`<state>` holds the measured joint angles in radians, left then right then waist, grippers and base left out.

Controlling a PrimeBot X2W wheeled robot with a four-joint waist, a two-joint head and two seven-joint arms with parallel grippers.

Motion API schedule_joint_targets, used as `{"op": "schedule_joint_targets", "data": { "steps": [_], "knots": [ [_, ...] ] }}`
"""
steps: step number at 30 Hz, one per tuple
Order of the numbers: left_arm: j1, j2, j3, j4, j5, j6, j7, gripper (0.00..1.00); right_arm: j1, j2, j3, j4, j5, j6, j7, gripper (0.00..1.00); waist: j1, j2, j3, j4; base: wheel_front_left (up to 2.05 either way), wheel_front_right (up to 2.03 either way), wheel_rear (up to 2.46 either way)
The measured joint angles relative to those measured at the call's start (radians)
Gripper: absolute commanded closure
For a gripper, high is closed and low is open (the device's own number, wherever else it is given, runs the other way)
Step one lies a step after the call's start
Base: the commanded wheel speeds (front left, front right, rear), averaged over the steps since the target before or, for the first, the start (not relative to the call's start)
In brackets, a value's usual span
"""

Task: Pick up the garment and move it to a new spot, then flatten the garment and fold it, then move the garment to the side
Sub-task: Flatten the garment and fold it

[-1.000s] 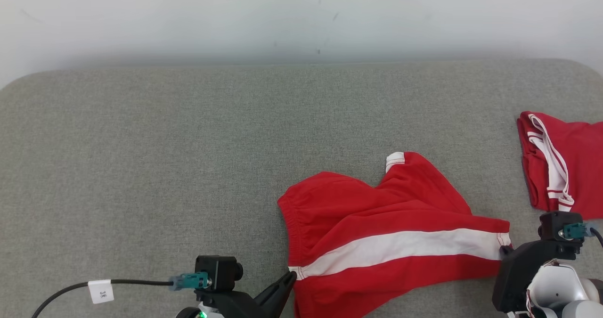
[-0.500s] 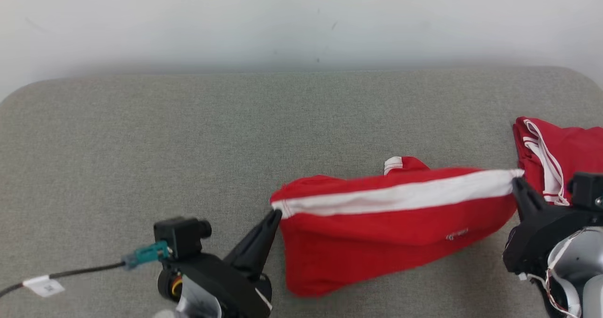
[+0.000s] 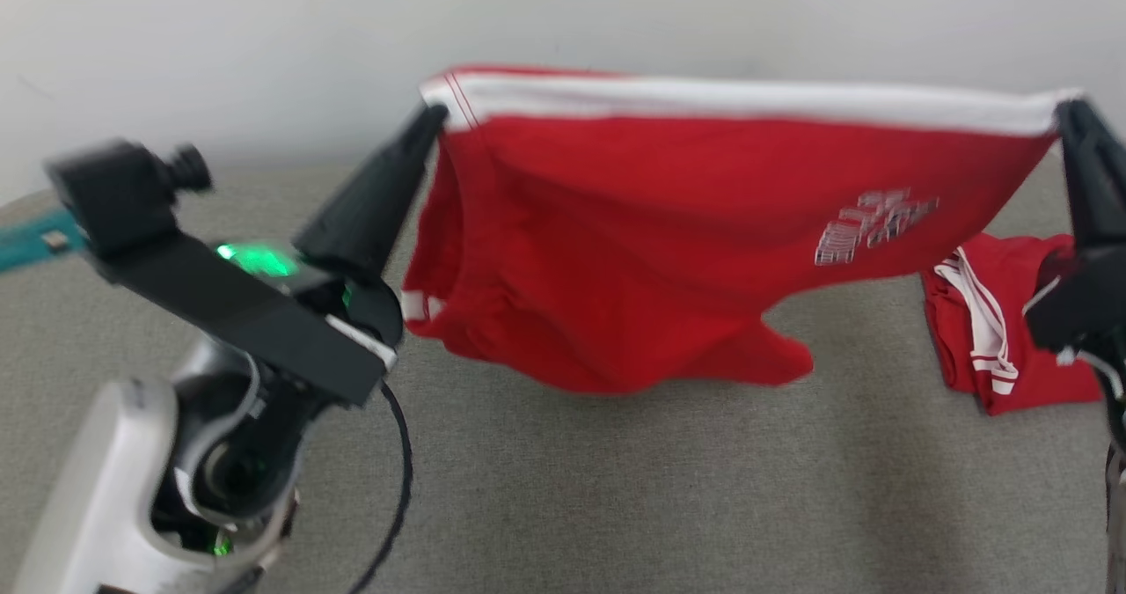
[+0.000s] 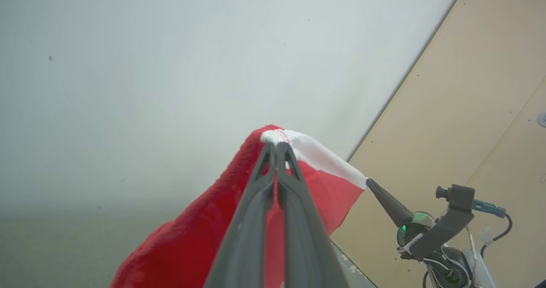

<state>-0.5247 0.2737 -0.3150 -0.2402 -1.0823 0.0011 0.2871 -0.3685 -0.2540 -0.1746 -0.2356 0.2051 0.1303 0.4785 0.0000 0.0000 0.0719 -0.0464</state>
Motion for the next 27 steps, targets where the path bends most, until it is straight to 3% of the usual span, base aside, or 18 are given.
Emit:
{"op": "schedule_joint_targets", "data": {
  "steps": [8, 16, 18, 22, 24, 27],
  "knots": [
    [-0.168, 0.010, 0.053, 0.010, 0.005, 0.073, 0.035, 1.00, -0.196, -0.007, 0.058, 0.084, 0.051, 0.000, -0.031, 1.00, -0.0001, 0.0001, 0.036, -0.031, 0.00, 0.00, 0.00],
    [-0.476, -0.020, 0.124, 0.281, 0.093, 0.119, -0.072, 1.00, -0.641, 0.038, 0.154, 0.436, 0.046, 0.000, -0.184, 1.00, 0.0000, 0.0001, 0.186, -0.056, 0.00, 0.00, 0.00],
    [-0.616, -0.042, 0.152, 0.377, 0.110, 0.082, -0.158, 1.00, -0.832, 0.064, 0.128, 0.563, 0.008, 0.000, -0.320, 1.00, 0.0004, 0.0002, 0.260, -0.066, 0.00, 0.00, 0.00],
    [-0.762, -0.087, 0.185, 0.447, 0.095, -0.027, -0.282, 1.00, -1.030, 0.080, 0.069, 0.671, -0.092, 0.002, -0.522, 1.00, 0.0004, 0.0003, 0.350, -0.078, 0.00, 0.00, 0.00],
    [-0.799, -0.087, 0.190, 0.476, 0.101, -0.072, -0.327, 1.00, -1.084, 0.078, 0.064, 0.716, -0.124, 0.002, -0.581, 1.00, 0.0004, 0.0002, 0.387, -0.083, 0.00, 0.00, 0.00],
    [-0.789, -0.095, 0.189, 0.513, 0.077, -0.107, -0.356, 1.00, -1.091, 0.072, 0.104, 0.804, -0.124, 0.002, -0.577, 1.00, 0.0005, 0.0004, 0.426, -0.088, 0.00, 0.00, 0.00]
  ]
}}
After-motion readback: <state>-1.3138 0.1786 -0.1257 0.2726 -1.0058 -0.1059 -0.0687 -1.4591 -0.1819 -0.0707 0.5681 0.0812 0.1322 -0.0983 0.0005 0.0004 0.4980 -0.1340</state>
